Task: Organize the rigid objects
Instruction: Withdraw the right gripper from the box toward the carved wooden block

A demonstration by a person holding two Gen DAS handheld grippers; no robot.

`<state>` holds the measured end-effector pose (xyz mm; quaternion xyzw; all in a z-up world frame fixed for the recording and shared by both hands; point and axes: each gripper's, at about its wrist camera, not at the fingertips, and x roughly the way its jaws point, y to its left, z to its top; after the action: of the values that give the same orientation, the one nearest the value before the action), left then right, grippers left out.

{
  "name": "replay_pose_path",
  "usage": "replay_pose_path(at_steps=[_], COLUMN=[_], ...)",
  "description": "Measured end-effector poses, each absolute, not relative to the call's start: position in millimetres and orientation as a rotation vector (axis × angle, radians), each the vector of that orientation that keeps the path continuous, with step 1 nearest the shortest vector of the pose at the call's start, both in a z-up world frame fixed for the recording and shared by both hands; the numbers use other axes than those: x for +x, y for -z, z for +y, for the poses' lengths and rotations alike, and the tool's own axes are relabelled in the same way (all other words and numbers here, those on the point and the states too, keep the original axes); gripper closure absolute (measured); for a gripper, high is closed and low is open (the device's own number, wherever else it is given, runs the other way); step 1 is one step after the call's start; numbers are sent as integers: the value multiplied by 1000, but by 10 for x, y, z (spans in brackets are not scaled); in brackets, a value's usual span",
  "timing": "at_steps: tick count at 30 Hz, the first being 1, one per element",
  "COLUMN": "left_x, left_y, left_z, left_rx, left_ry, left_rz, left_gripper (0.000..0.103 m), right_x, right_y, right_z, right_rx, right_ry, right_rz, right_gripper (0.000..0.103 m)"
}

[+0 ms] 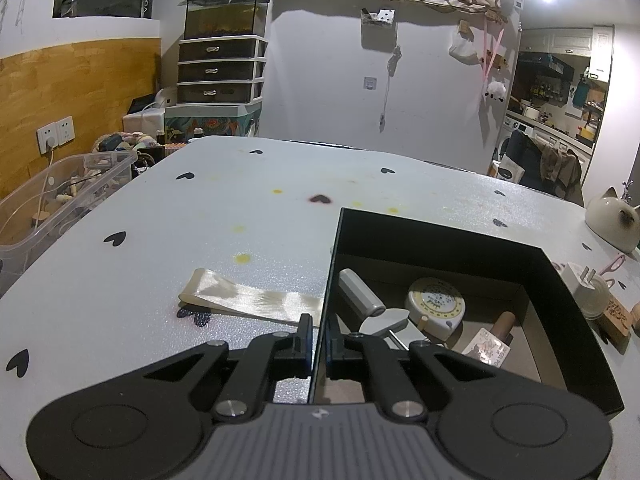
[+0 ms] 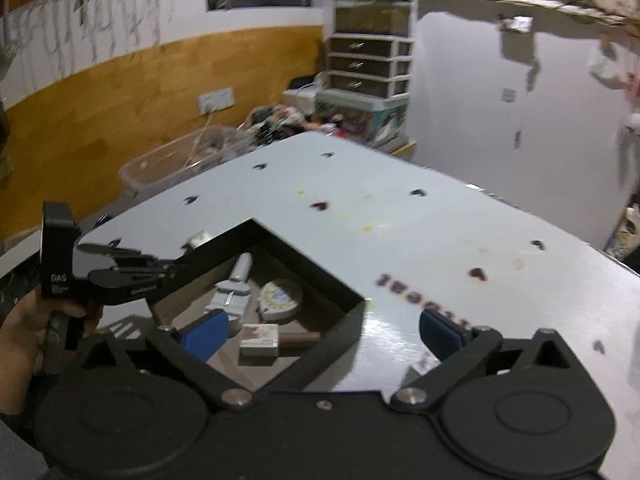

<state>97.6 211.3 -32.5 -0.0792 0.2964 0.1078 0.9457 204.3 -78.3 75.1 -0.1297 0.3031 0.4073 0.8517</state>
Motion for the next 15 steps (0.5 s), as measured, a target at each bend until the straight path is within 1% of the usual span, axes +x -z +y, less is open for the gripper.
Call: replay_pose_path(at_steps=[7,15], left_x=[975,971], left_y=[327,328], left_z=[2116,2110], left_rx=[-165,-154], left_ry=[-221,-218], left_rz=[605,602], left_gripper=[97,97], right_x=[1980,1898], right_y=[-630,-96], right_z=[-1190,-1507], right_rx=[-160,-117], right_ry=[-714,-477], right_rz=[617,625], right_gripper=[0,0])
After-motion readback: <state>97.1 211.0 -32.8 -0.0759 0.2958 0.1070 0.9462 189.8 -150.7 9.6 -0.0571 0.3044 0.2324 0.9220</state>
